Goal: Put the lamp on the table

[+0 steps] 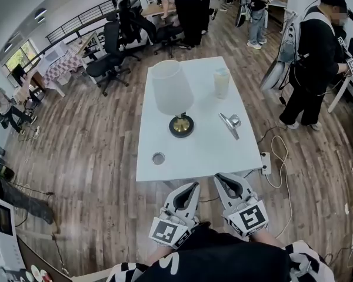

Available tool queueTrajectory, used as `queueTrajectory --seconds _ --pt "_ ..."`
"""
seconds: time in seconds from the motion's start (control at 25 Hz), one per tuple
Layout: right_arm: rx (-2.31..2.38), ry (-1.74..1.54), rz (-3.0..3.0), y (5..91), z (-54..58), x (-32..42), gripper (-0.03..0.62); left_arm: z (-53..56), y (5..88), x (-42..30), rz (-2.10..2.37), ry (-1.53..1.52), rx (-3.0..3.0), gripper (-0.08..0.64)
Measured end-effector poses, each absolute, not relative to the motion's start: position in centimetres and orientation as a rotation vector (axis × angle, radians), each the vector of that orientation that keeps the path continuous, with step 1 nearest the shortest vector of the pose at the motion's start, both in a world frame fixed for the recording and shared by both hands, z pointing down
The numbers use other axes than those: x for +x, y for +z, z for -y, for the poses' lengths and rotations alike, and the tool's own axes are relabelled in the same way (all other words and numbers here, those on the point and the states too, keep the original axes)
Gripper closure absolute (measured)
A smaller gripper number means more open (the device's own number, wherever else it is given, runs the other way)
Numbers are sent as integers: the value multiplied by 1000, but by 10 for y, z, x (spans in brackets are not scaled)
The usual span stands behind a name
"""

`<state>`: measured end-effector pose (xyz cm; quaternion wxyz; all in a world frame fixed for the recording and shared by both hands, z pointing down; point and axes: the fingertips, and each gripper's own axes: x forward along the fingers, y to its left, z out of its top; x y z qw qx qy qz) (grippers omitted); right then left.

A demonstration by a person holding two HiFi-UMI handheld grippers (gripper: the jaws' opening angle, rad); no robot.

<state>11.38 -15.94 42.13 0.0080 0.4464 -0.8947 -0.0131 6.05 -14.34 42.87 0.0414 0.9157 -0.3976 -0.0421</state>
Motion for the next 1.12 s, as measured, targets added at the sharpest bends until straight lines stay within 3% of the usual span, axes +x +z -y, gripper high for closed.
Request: queueTrajectory --seconds 0.68,1.12 --pt "1353 -56 2804 427 129 105 571 109 425 60 1240 -151 2810 555" --pt "1358 -12 2785 437 59 77 571 32 441 32 1205 -101 2813 555"
